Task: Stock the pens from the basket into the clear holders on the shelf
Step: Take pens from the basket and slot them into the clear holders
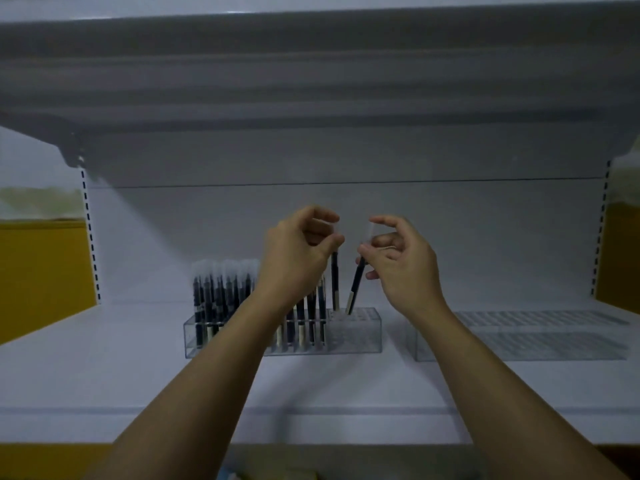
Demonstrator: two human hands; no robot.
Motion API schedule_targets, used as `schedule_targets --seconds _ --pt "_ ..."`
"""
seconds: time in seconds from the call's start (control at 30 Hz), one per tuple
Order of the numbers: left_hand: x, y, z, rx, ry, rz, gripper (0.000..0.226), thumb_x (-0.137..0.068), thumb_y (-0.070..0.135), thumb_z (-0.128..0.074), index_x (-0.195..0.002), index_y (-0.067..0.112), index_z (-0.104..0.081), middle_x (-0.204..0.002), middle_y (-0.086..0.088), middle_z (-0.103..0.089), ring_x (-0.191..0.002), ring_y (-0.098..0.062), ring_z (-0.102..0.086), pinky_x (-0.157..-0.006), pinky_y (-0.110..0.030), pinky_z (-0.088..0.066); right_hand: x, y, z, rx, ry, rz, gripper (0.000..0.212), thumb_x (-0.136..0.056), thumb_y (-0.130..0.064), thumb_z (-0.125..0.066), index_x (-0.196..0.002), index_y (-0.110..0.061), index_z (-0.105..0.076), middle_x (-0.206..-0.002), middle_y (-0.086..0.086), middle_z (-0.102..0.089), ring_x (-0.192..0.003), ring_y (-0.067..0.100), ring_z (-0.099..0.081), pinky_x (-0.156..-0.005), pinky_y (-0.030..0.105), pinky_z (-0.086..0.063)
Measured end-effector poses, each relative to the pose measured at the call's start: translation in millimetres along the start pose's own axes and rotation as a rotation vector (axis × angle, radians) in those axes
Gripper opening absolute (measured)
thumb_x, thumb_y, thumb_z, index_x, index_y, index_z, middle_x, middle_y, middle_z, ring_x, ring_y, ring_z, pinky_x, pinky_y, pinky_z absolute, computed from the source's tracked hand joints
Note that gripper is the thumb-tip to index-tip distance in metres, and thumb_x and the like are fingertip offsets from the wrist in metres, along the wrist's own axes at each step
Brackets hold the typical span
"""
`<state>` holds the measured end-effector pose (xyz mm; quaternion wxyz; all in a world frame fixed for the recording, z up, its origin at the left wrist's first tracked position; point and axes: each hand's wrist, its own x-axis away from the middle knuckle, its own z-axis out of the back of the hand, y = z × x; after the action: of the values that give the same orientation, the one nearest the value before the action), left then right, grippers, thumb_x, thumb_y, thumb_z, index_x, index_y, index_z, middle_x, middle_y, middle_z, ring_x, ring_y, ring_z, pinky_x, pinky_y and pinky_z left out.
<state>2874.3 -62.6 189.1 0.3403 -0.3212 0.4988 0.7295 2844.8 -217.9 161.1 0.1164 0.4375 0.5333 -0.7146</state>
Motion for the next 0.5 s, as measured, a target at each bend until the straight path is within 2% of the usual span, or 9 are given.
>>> schedule_targets --seconds 0.23,0.33,0.5 --pt "-32 -27 -22 -0.064 -0.015 -0.015 0.018 -0.083 0.023 -0.074 -0.098 0.025 -0.065 -0.087 0.007 -0.069 -0.081 -0.002 -0.066 -0.077 -0.021 -0.056 -37 32 -11 -0.01 -0.013 -0.013 0.032 -0.088 -0.012 -0.067 -0.11 -0.032 -0.057 -0.092 0.009 -0.064 -0.082 0.024 -0.069 -0.06 0.033 -0.058" --pt "-35 -40 -29 -0.102 -0.038 -0.002 0.016 -0.083 0.024 -0.074 -0.096 0.027 -0.064 -0.086 0.008 -0.07 -0.079 0.0 -0.065 -0.073 -0.017 -0.055 -41 47 -16 -0.001 -0.032 -0.026 0.032 -0.088 -0.012 -0.068 -0.107 -0.036 -0.058 -0.09 0.01 -0.065 -0.08 0.025 -0.069 -0.06 0.035 -0.059" --pt "-34 -50 -31 -0.115 -0.029 -0.007 0.015 -0.085 0.025 -0.071 -0.098 0.028 -0.062 -0.087 0.01 -0.069 -0.08 0.001 -0.064 -0.071 -0.013 -0.053 -40 62 -17 -0.011 -0.02 -0.053 0.032 -0.088 -0.011 -0.068 -0.109 -0.033 -0.058 -0.089 0.009 -0.065 -0.078 0.022 -0.07 -0.059 0.033 -0.058"
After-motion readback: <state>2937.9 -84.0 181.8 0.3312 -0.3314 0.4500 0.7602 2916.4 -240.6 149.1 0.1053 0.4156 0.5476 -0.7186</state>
